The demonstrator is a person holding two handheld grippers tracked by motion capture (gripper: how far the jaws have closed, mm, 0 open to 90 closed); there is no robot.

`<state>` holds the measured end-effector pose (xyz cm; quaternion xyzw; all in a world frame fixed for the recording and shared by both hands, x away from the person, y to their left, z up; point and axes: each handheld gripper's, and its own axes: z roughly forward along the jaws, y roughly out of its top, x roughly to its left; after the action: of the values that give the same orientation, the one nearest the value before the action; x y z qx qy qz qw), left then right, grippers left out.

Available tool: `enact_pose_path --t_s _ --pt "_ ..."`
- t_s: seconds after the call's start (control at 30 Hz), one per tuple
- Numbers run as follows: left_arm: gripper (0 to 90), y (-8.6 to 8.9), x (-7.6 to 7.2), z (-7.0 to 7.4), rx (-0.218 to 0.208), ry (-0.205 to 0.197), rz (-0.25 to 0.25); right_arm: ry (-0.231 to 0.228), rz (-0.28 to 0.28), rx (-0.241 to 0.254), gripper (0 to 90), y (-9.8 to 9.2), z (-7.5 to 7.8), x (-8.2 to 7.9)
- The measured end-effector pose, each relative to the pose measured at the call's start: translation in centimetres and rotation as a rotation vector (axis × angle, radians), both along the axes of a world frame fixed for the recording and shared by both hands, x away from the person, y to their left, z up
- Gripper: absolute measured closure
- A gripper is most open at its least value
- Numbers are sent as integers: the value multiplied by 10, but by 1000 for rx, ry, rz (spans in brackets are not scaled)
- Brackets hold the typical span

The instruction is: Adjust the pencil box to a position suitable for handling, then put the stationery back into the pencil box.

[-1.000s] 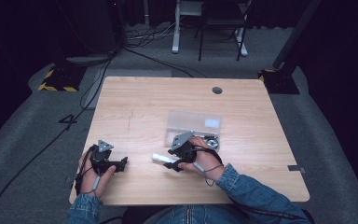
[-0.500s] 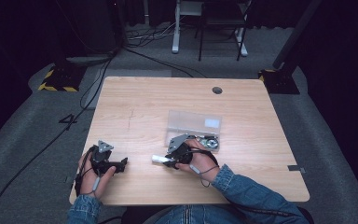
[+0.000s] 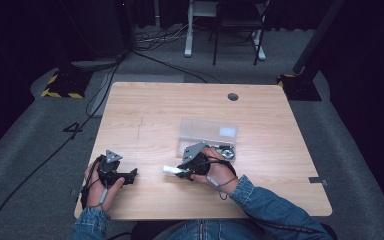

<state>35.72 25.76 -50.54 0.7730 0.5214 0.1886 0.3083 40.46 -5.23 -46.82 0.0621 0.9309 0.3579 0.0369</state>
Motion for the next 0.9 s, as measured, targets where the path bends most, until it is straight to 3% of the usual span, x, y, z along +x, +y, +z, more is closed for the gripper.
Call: enact_pose_path --t_s 0.43,0.9 --pt "41 0 0 0 1 -1 2 -53 39 10 712 -19 22 14" --pt "41 0 0 0 1 -1 2 -44 -2 53 712 -38 37 28"
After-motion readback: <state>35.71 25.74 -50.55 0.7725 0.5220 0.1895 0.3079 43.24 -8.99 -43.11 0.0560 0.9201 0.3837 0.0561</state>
